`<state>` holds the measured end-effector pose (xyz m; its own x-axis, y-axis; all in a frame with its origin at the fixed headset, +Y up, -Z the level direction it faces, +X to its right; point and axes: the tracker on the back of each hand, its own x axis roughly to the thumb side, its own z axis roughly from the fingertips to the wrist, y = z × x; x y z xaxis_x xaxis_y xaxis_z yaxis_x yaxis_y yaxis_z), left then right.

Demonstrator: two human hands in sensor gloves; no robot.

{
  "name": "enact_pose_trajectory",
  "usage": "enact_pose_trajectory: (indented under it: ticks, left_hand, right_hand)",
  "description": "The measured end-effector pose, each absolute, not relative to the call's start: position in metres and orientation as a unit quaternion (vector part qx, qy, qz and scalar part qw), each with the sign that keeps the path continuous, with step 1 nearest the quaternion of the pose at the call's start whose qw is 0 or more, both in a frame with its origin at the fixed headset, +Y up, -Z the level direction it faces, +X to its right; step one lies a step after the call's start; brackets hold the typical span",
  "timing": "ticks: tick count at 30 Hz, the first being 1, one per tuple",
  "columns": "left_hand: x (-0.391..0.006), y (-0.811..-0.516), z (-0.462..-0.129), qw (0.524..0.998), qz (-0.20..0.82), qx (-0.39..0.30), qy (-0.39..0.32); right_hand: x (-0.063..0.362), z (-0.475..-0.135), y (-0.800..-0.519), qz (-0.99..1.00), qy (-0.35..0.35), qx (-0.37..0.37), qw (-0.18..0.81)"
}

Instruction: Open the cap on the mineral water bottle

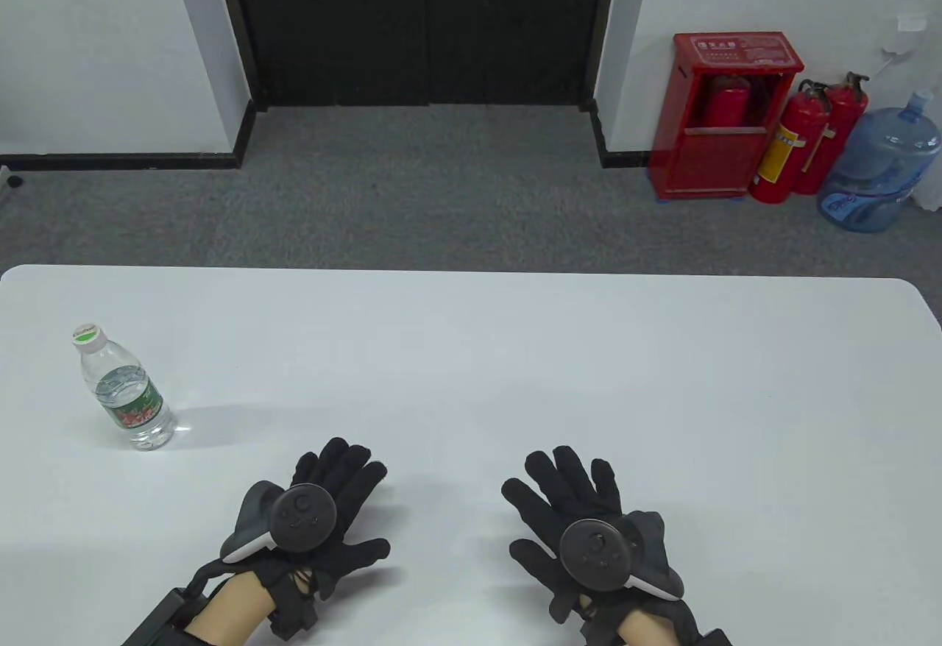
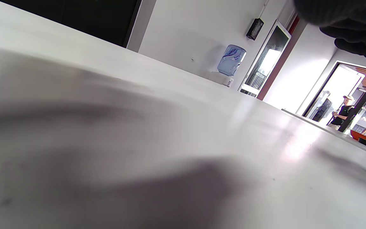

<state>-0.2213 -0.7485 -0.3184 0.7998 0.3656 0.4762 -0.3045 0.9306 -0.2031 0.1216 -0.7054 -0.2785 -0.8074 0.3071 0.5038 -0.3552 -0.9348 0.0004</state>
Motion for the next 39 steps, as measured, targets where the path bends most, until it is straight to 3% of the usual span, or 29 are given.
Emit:
enact_pose_trajectory:
  ticks: [11,16,23,29,33,39]
  left_hand:
    - [-0.225,-0.736,-0.316,0.948,0.177,-0.040,-0.263]
    - [-0.250,-0.694,-0.324,0.956,0.177,0.032,-0.232]
    - [-0.314,-0.624,-0.347,0.971,0.145,0.135,-0.134]
    - [-0.371,-0.592,-0.363,0.974,0.087,0.207,-0.040]
    - [-0.409,-0.590,-0.378,0.973,0.079,0.211,0.040]
    - [-0.450,-0.619,-0.394,0.973,0.096,0.169,0.127]
  right_hand:
    - [0.121,-0.278,-0.706,0.950,-0.039,0.257,0.170]
    - [0.119,-0.277,-0.706,0.950,-0.035,0.259,0.169]
    - [0.117,-0.276,-0.707,0.950,-0.026,0.262,0.165]
    - [0.116,-0.276,-0.708,0.950,-0.020,0.265,0.162]
    - [0.115,-0.275,-0.708,0.951,-0.013,0.266,0.157]
    - [0.113,-0.275,-0.708,0.951,-0.012,0.268,0.155]
